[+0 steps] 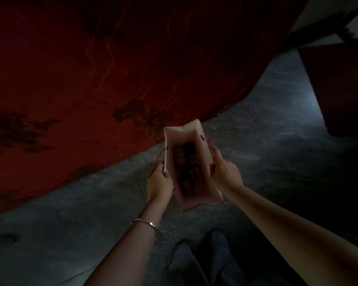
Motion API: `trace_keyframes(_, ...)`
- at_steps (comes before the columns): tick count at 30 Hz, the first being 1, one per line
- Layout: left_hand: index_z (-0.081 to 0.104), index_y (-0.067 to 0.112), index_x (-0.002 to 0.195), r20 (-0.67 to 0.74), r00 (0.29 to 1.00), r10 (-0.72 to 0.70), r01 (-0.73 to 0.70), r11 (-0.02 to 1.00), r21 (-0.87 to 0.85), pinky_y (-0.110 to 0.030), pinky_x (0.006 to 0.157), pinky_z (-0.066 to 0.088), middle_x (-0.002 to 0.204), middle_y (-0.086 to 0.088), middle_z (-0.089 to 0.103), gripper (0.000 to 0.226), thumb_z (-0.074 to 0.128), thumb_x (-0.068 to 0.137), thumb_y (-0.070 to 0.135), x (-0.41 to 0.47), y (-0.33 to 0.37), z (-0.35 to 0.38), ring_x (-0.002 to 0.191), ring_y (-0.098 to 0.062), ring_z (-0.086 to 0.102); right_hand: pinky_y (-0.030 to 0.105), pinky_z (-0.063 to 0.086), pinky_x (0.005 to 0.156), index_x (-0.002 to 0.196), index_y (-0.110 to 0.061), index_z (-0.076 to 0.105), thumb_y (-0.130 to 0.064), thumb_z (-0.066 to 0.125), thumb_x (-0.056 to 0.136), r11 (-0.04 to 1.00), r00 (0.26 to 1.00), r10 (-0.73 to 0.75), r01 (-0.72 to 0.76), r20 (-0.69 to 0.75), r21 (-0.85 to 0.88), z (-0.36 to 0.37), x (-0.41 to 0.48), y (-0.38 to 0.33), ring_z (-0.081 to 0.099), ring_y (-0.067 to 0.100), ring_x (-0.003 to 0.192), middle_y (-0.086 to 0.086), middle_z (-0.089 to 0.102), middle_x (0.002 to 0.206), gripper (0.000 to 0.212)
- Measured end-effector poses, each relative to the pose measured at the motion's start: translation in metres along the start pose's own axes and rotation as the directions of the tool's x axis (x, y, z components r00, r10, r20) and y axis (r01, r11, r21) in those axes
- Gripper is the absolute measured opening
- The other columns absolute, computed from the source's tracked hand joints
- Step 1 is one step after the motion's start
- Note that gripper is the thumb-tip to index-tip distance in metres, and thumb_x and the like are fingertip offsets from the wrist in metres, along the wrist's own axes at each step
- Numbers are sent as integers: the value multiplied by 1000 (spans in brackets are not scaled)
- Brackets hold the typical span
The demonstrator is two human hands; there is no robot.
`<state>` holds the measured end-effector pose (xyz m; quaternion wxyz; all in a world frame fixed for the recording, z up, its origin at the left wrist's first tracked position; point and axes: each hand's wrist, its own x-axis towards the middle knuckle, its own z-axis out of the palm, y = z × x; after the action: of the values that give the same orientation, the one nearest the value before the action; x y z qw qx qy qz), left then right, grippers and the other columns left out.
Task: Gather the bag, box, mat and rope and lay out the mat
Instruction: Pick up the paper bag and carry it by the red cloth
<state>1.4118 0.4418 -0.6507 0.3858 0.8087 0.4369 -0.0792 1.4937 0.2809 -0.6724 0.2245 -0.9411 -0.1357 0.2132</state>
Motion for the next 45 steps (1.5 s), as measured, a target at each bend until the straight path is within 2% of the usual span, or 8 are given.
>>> trace_keyframes(7,59,15,122,-27,999,-21,21,1000,7,-33,80,44,115,-16,66,33,46,92,12,30,-15,47,106,-36,60,47,54,61,140,-29,18,-13,40,90,1000,997,-18,17,77,12,26,31,28,62,26,68,6,64,87,57)
trace_keyframes(20,40,23,138,-6,994,-113,114,993,29,-38,90,44,137,-8,50,53,52,86,30,34,27,16,118,-32,54,45,55,74,142,-33,24,-18,44,91,999,997,-33,31,73,26,-2,31,10,63,24,98,4,48,140,57)
trace_keyframes(23,39,17,138,-37,994,-100,98,994,-36,-36,94,42,141,-9,46,55,52,87,31,18,58,-29,124,-31,49,44,54,84,145,-33,22,-19,47,91,999,997,-42,40,67,28,-39,10,-19,55,24,116,-1,27,155,61)
trace_keyframes(27,42,17,137,-100,992,-77,67,993,-102,-35,96,41,139,-9,50,51,53,88,27,-21,96,-111,124,-28,50,42,55,83,140,-35,29,-18,48,91,990,994,-109,106,19,97,-115,-20,-77,59,22,111,0,35,150,56)
trace_keyframes(31,43,17,137,-214,977,8,-57,972,-226,-35,104,41,139,-5,51,49,54,89,24,-74,133,-209,125,-23,50,36,45,97,143,-34,29,-17,50,92,963,975,-223,223,-19,153,-203,-55,-150,44,20,130,-4,30,153,57)
trace_keyframes(37,43,18,136,-364,930,52,-220,872,-437,-22,101,35,140,1,49,46,50,91,15,-177,161,-341,127,-14,46,29,57,68,141,-36,32,-18,51,93,870,931,-351,365,-103,331,-307,-135,-271,66,18,75,4,38,149,55)
trace_keyframes(42,44,21,136,-536,843,39,-336,817,-469,-26,107,33,137,3,50,46,51,91,15,-278,130,-446,127,-12,45,39,57,74,140,-43,29,-23,52,93,719,826,-547,546,-134,430,-349,-225,-374,67,19,80,5,41,147,56)
trace_keyframes(45,44,19,136,-651,759,-13,-391,789,-473,-24,106,33,135,0,51,47,50,90,12,-345,90,-507,125,-12,46,25,54,78,140,-43,31,-26,53,93,626,758,-636,615,-143,480,-348,-288,-423,61,-2,84,2,46,141,55)
